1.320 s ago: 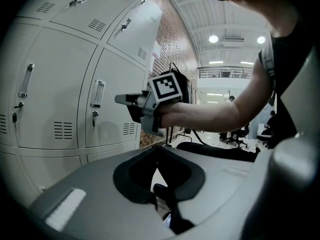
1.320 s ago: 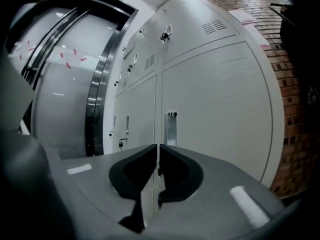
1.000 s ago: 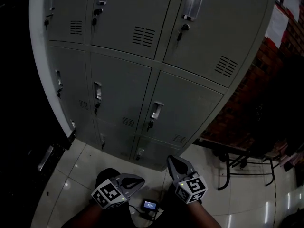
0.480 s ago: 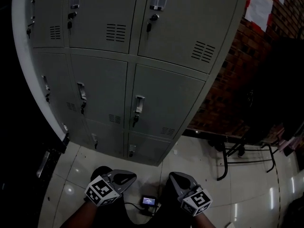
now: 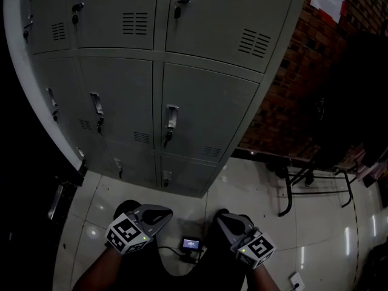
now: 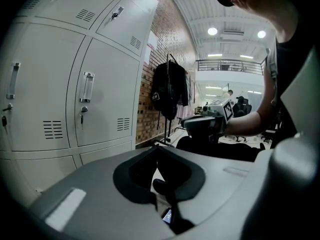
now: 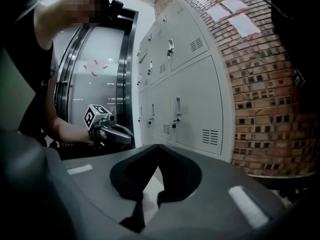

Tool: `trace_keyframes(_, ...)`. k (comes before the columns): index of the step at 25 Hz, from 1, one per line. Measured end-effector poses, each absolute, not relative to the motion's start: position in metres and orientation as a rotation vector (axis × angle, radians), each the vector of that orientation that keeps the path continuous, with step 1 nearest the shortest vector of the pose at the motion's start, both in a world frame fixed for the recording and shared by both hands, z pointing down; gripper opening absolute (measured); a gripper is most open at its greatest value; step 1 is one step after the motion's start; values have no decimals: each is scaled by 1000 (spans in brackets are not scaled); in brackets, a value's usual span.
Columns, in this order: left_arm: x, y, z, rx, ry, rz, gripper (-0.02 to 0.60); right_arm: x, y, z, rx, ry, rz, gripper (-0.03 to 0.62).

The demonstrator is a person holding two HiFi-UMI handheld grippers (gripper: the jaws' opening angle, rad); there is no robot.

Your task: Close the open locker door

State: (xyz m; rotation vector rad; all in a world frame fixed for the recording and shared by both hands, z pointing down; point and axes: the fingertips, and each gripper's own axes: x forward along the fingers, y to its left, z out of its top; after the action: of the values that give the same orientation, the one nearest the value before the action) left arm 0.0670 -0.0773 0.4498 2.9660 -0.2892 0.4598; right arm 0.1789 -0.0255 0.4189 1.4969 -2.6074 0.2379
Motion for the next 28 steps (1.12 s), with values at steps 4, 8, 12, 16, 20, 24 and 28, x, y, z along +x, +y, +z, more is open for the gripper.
trace_keyframes(4,68,-77,450,2970,-284,468,12,176,-26,419,1489,-2612,201,2)
trace_keyframes(8,67,-75,453,2965,-287,478,12,171,-25,421,1480,-2598,181,2)
trace_keyframes(12,65,-75,450,2966,-290,481,12,172,-24,418,1492,-2601,205,2)
trace_keyframes(16,66,-79,446,2978,-300,473,12,174,-27,416,1496,-2592,213,2)
trace_keyframes(20,69,-80,445,2986,-294,474,12,173,-30,415,1488,-2595,176,2)
trace_keyframes(24,67,-75,449,2972,-288,490,12,170,-27,417,1482,-2600,189,2)
trace_keyframes(28,67,-75,449,2974,-289,490,12,169,-27,418,1481,-2595,187,2)
